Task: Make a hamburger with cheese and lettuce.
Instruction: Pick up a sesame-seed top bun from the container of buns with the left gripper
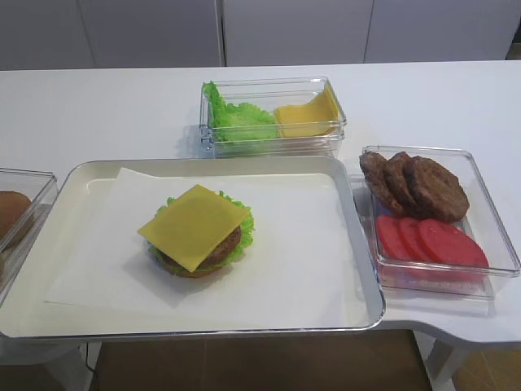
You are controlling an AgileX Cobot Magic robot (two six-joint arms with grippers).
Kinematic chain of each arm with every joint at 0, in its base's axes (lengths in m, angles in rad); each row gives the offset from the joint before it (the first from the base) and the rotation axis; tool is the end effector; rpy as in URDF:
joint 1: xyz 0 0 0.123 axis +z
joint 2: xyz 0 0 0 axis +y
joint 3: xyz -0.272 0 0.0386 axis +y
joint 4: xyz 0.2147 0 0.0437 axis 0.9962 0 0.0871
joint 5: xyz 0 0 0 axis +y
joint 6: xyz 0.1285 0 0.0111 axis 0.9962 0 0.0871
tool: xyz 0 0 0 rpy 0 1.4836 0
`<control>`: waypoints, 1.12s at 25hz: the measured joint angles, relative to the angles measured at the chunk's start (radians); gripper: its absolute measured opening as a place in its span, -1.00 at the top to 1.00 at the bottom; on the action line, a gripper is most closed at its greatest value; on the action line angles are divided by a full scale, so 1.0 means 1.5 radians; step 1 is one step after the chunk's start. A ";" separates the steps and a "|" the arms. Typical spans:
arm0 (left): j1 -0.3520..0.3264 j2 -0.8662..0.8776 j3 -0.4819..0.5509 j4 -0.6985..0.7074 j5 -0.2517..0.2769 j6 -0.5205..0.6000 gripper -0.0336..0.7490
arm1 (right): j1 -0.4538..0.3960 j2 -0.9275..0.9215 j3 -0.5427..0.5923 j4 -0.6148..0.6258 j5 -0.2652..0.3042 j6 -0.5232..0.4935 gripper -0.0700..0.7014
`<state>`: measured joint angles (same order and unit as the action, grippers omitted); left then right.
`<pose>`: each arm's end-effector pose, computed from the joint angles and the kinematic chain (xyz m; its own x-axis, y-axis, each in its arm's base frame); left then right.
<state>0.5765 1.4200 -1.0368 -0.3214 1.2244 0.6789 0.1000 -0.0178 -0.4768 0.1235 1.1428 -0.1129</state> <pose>0.2061 0.0883 0.2351 -0.9761 -0.0236 -0.2160 0.0238 0.9766 -0.2140 0.0028 0.0148 0.2291 -0.5140 -0.1129 -0.8503 -0.2258 0.9742 0.0072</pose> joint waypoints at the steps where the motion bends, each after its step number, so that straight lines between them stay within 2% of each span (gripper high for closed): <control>1: 0.000 -0.001 0.000 0.000 -0.001 0.000 0.65 | 0.000 0.000 0.000 0.000 0.000 0.000 0.07; 16: 0.000 -0.052 -0.003 -0.037 -0.001 0.000 0.67 | 0.000 0.000 0.000 0.000 0.000 0.000 0.07; 24: 0.000 -0.056 -0.087 -0.056 0.003 0.001 0.68 | 0.000 0.000 0.000 0.000 0.000 0.003 0.07; 28: 0.000 -0.056 -0.120 -0.103 0.005 0.001 0.68 | 0.000 0.000 0.000 0.000 0.000 0.003 0.07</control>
<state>0.5765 1.3367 -1.2166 -0.4758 1.2313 0.6796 0.1000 -0.0178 -0.4768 0.1235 1.1428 -0.1091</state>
